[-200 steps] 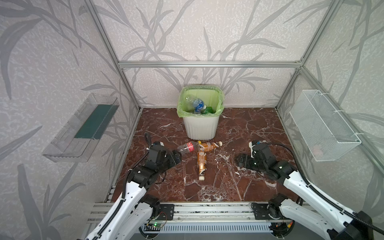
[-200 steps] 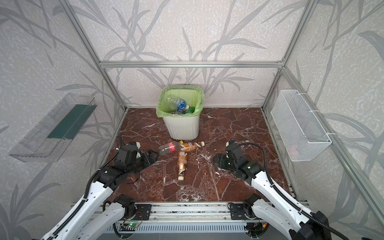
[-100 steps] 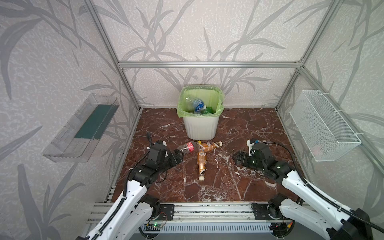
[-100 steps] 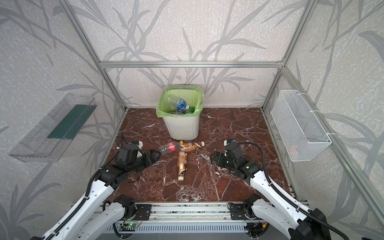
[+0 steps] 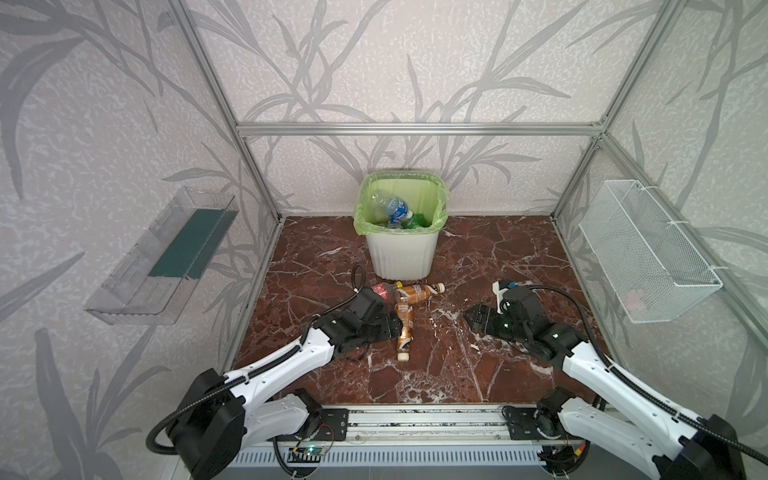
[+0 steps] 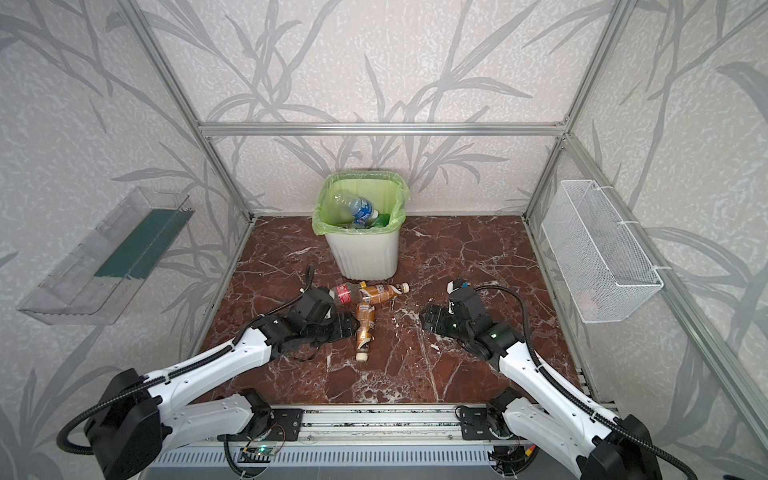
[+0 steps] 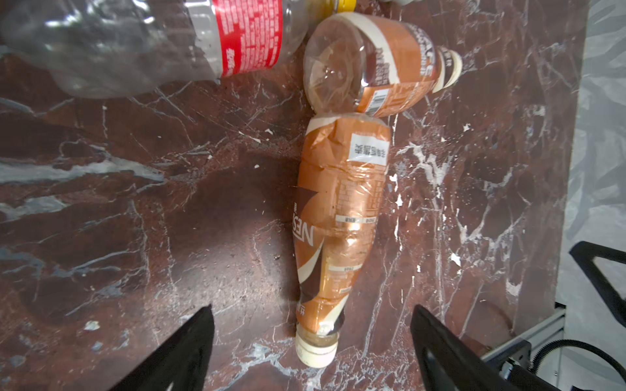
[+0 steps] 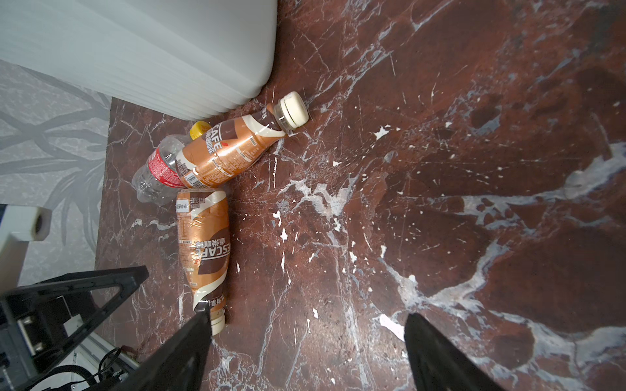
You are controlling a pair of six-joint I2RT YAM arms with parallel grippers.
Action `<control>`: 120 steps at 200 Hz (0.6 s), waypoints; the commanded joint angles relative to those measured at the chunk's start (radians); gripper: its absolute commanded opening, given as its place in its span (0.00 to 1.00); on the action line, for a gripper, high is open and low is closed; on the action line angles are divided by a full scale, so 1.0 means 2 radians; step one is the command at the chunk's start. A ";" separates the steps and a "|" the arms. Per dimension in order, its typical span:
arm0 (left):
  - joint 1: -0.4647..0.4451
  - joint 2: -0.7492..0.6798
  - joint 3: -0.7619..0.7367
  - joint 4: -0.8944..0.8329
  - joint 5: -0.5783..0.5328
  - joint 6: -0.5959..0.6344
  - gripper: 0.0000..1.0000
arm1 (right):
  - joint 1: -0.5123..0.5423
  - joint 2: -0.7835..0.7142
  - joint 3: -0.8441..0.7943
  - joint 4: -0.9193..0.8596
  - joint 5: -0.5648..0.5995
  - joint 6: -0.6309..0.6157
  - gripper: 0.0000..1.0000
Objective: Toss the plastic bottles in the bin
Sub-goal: 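Return the right gripper beside the pile, then lower the left gripper onto the brown coffee bottle and close it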
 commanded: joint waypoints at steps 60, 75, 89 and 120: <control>-0.010 0.098 0.056 0.046 -0.004 0.025 0.91 | -0.001 -0.011 -0.004 -0.004 0.000 0.000 0.89; -0.010 0.112 0.063 0.049 -0.002 0.029 0.91 | -0.001 -0.009 -0.001 -0.004 -0.001 -0.001 0.89; -0.011 0.124 0.070 0.052 0.001 0.032 0.90 | -0.001 -0.007 -0.001 -0.004 -0.001 -0.002 0.89; -0.011 0.151 0.080 0.058 0.009 0.038 0.87 | -0.001 -0.007 -0.002 -0.004 0.000 -0.002 0.88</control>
